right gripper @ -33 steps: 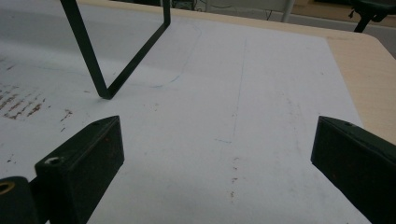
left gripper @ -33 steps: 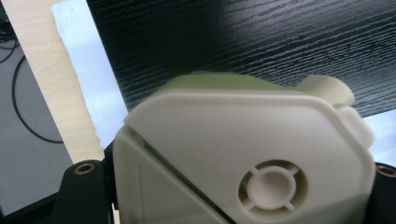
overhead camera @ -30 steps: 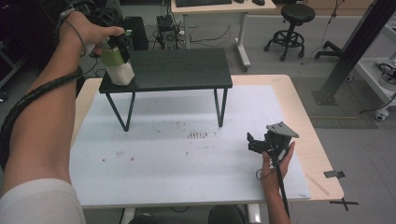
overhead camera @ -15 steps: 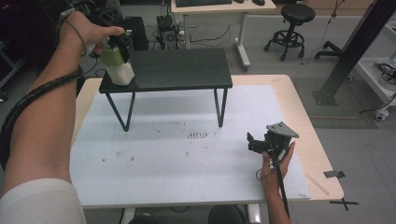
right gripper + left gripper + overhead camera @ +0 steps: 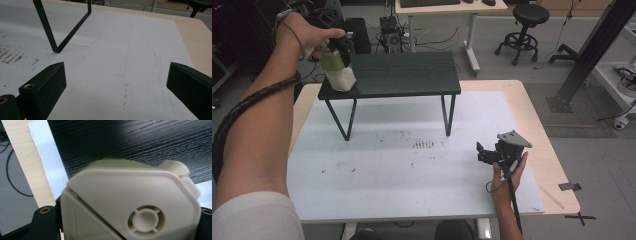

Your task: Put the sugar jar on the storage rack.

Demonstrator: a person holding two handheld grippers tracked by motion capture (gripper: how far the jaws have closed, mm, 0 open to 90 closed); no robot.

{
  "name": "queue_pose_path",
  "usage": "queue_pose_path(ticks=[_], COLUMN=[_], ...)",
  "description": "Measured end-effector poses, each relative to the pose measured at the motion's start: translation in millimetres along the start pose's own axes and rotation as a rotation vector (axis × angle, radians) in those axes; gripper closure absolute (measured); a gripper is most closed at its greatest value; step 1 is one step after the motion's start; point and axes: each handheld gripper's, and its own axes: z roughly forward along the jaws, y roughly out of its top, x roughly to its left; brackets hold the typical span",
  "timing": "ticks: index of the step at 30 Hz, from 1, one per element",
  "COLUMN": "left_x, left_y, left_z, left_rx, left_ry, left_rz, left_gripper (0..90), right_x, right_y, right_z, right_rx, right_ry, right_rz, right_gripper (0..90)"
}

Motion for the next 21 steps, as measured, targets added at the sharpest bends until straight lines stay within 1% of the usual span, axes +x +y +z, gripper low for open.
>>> queue_pose_path(ticks=[11, 14, 16, 21], left_x=[0.7, 2.1, 2.6, 3.3], left_y=[-0.8, -1.3, -1.9, -4.0], left_z=[0.3, 0.7, -0.5, -5.8], left_rx=[-0.007, -0.019, -0.035, -0.058], left_ry=[-0.007, -0.038, -0.054, -0.047], left_rz=[-0.006, -0.014, -0.015, -0.015], left_gripper=[28.7, 20.4, 17.7, 14.3], right_x=[-0.2, 0.2, 0.3, 0.5], right_y=[-0.1, 0.1, 0.1, 0.1], right_z=[-0.1, 0.1, 0.1, 0.1], right_rx=[-0.001, 0.001, 0.001, 0.000], right_ry=[0.000, 0.002, 0.003, 0.003], right_rz=[0.002, -0.002, -0.002, -0.004], right_gripper=[3.0, 3.0, 3.0, 3.0])
